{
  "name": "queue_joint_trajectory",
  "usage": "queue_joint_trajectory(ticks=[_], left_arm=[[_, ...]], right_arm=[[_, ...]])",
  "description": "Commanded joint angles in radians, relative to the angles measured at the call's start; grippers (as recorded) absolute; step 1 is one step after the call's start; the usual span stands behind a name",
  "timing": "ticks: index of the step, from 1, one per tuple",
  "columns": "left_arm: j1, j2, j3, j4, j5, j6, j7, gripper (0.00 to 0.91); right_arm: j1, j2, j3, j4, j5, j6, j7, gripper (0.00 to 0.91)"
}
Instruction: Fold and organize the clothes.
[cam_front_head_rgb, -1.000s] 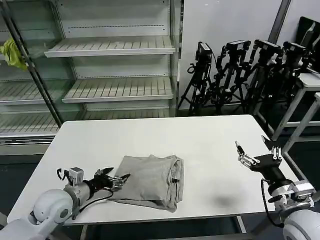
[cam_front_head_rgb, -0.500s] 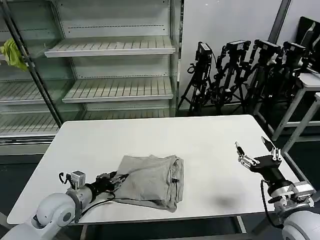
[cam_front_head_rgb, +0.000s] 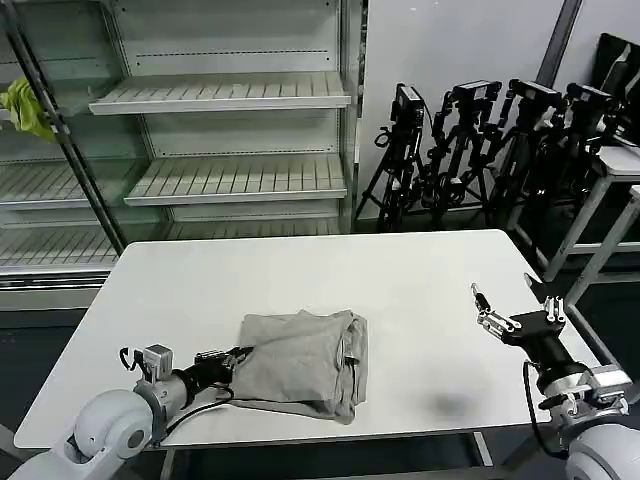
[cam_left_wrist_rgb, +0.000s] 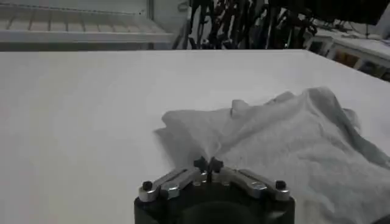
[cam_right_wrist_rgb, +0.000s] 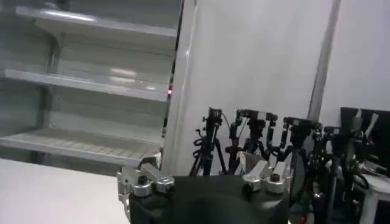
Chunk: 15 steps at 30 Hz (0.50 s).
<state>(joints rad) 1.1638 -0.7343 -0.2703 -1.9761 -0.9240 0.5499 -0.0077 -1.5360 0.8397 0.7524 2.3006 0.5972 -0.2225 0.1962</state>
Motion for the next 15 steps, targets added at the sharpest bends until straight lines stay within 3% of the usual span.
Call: queue_joint_trajectory(ticks=[1,5,15], left_arm=[[0.015,0.004,-0.02,-0.002,0.013,-0.002,0.003,0.03],[0.037,0.032,-0.08,-0.003,0.014,0.0,0.004,0.03],[0.177,0.211,-0.35,0.02,-0.036,0.013,0.018,0.03]], right_arm=[[-0.001,-0.006,0.008,0.002,0.003,0.001,-0.001,0.907],[0.019,-0.011,0.0,-0.004,0.009,0.001,0.0,0.907],[0.097,-0.002,-0.081,-0.036,0.004,0.006,-0.007,0.907]])
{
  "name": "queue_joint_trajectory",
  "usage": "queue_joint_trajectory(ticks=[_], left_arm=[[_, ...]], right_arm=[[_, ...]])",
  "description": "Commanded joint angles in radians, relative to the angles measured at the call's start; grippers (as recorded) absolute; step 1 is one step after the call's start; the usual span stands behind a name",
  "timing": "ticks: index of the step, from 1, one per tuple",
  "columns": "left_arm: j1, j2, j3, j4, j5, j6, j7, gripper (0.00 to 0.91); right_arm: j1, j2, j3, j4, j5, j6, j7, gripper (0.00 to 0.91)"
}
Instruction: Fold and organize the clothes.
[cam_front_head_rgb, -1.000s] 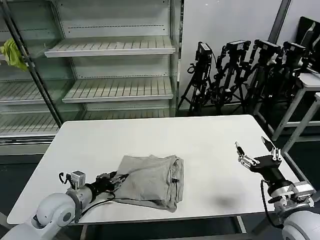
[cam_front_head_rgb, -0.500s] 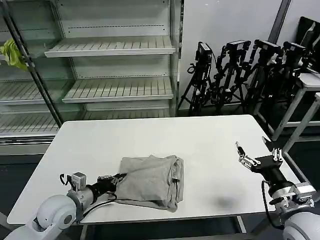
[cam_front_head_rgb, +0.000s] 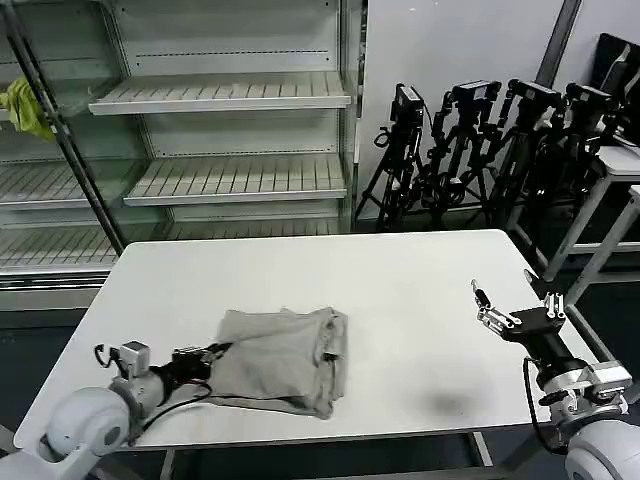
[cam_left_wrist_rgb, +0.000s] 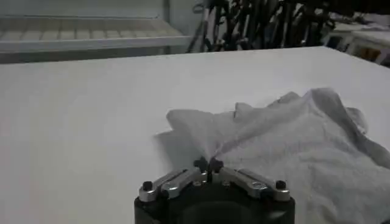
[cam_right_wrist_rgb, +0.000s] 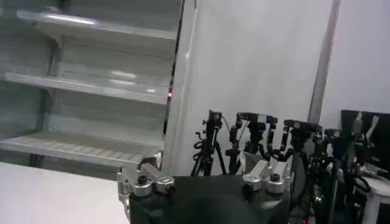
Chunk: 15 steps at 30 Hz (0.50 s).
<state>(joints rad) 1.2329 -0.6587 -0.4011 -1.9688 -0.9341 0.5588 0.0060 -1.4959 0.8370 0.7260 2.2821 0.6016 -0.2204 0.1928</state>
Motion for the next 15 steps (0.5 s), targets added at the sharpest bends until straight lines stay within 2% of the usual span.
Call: queue_joint_trajectory(ticks=[1,9,15], left_arm=[[0.128,0.146,-0.249,0.016,-0.027,0.005,0.005,0.04],[0.297,0.262,-0.515,0.06,-0.021,0.018,0.012,0.04],[0.353,0.351,-0.643,0.096,0.026,0.019,0.02,0.03]], right_arm=[[0.06,0.0,-0.057,-0.02,0.0,0.005,-0.006,0.907],[0.09,-0.018,-0.067,-0.038,0.018,0.016,-0.018,0.907],[0.101,-0.015,-0.071,-0.046,0.027,0.024,-0.025,0.907]])
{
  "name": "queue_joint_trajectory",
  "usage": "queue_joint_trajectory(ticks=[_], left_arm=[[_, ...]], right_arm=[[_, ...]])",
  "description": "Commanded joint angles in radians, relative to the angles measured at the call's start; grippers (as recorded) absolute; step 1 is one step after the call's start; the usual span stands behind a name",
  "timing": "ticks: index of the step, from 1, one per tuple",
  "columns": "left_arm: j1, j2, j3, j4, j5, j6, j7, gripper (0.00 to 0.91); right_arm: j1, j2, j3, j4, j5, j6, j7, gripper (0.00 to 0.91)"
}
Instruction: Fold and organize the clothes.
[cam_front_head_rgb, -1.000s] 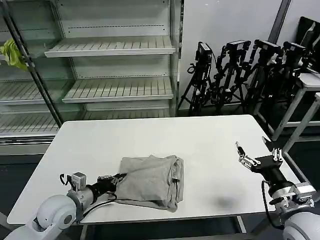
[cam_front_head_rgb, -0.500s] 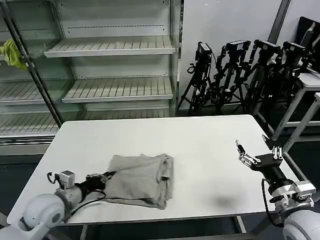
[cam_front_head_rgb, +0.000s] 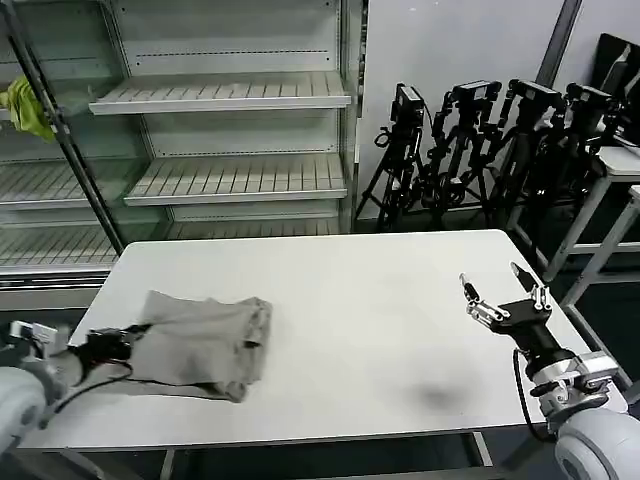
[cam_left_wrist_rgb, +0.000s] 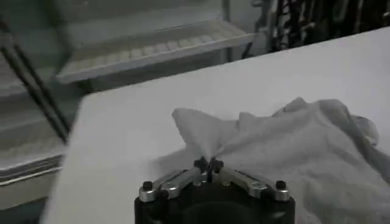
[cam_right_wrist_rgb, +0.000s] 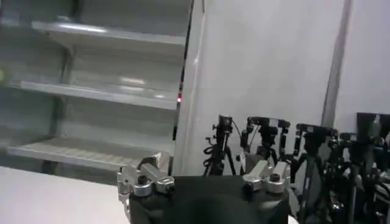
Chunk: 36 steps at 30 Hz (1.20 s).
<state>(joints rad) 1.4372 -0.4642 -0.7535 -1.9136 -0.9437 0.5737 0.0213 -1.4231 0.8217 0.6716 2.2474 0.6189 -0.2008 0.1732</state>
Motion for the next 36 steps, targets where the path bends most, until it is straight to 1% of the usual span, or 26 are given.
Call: queue_joint_trajectory(ticks=[1,4,8,9,12,14,15,17,19,22,24,27,28,29,31,33,36], left_arm=[[0.151,0.174,-0.306,0.048,0.036,0.004,0.006,0.04],[0.131,0.227,-0.318,0.078,0.072,0.004,0.011,0.03],[0.033,0.295,-0.268,0.13,0.176,0.003,0.042,0.04],[0.022,0.309,-0.265,0.14,0.185,0.003,0.046,0.03],[-0.013,0.358,-0.249,0.181,0.375,-0.01,0.098,0.04],[-0.028,0.375,-0.245,0.187,0.432,-0.01,0.126,0.03],[-0.033,0.38,-0.245,0.183,0.489,-0.001,0.157,0.04],[-0.038,0.382,-0.245,0.184,0.573,-0.012,0.186,0.04],[-0.039,0.374,-0.24,0.157,0.582,-0.001,0.203,0.04],[-0.017,0.328,-0.218,0.049,0.478,0.007,0.187,0.05],[-0.015,0.282,-0.176,-0.005,0.404,0.008,0.155,0.04],[-0.041,0.207,-0.049,-0.088,0.25,0.007,0.085,0.05],[-0.049,0.193,-0.015,-0.101,0.232,0.007,0.074,0.05],[-0.057,0.153,0.036,-0.121,0.228,0.007,0.071,0.05],[-0.058,0.112,0.079,-0.146,0.214,0.006,0.061,0.05],[-0.074,0.054,0.142,-0.158,0.21,0.006,0.06,0.05],[-0.122,0.011,0.227,-0.154,0.213,0.005,0.062,0.05]], right_arm=[[0.029,0.002,-0.017,-0.012,0.011,0.006,-0.006,0.907],[0.032,0.009,-0.018,-0.018,0.013,0.011,-0.009,0.907],[0.031,0.013,-0.016,-0.028,0.018,0.019,-0.014,0.907],[0.03,0.013,-0.013,-0.031,0.022,0.023,-0.017,0.907],[0.028,0.017,-0.01,-0.042,0.028,0.031,-0.021,0.907],[0.026,0.018,-0.009,-0.047,0.029,0.034,-0.022,0.907],[0.026,0.02,-0.009,-0.053,0.03,0.037,-0.023,0.907],[0.025,0.022,-0.009,-0.057,0.03,0.039,-0.025,0.907],[0.023,0.03,-0.011,-0.063,0.03,0.042,-0.026,0.907],[0.023,0.041,-0.018,-0.073,0.024,0.041,-0.026,0.907],[0.021,0.045,-0.021,-0.074,0.019,0.04,-0.026,0.907],[0.004,0.051,-0.014,-0.066,0.009,0.037,-0.024,0.907],[-0.003,0.051,-0.011,-0.063,0.007,0.036,-0.024,0.907],[-0.012,0.051,-0.006,-0.06,0.003,0.036,-0.024,0.907],[-0.034,0.05,0.006,-0.052,-0.003,0.032,-0.022,0.907],[-0.06,0.045,0.024,-0.042,-0.007,0.03,-0.02,0.907],[-0.09,0.034,0.057,-0.024,-0.005,0.021,-0.015,0.907]])
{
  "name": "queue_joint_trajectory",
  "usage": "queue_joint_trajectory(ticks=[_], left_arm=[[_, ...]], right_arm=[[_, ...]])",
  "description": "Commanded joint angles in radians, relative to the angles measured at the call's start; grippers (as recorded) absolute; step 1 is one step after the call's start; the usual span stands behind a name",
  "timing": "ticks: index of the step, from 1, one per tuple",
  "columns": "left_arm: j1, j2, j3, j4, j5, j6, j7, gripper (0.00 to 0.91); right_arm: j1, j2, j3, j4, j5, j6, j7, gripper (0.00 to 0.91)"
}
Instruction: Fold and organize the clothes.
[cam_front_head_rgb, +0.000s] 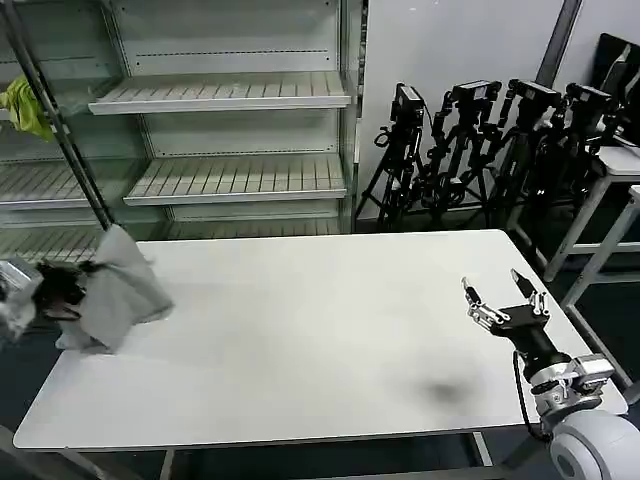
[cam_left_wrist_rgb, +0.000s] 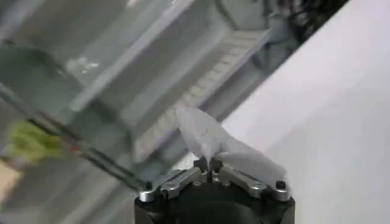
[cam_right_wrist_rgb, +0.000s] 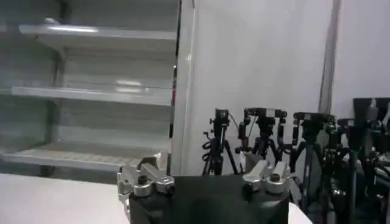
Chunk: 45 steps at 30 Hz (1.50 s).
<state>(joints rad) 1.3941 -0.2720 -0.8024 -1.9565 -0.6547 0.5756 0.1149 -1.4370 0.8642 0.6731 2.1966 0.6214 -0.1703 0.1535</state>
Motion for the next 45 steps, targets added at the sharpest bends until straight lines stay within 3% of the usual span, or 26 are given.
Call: queue_joint_trajectory(ticks=[1,34,45], left_arm=[[-0.09,-0.192,0.288,-0.109,-0.076,0.003,-0.031,0.05],[-0.606,-0.594,0.733,0.053,-0.309,0.003,-0.185,0.05],[-0.673,-0.666,0.796,0.068,-0.327,0.001,-0.213,0.06]], right_arm=[[-0.082,-0.013,0.065,0.032,-0.007,-0.012,0.008,0.907],[-0.255,-0.004,0.122,0.103,-0.089,-0.023,0.023,0.907],[-0.287,0.007,0.135,0.119,-0.108,-0.025,0.025,0.907]])
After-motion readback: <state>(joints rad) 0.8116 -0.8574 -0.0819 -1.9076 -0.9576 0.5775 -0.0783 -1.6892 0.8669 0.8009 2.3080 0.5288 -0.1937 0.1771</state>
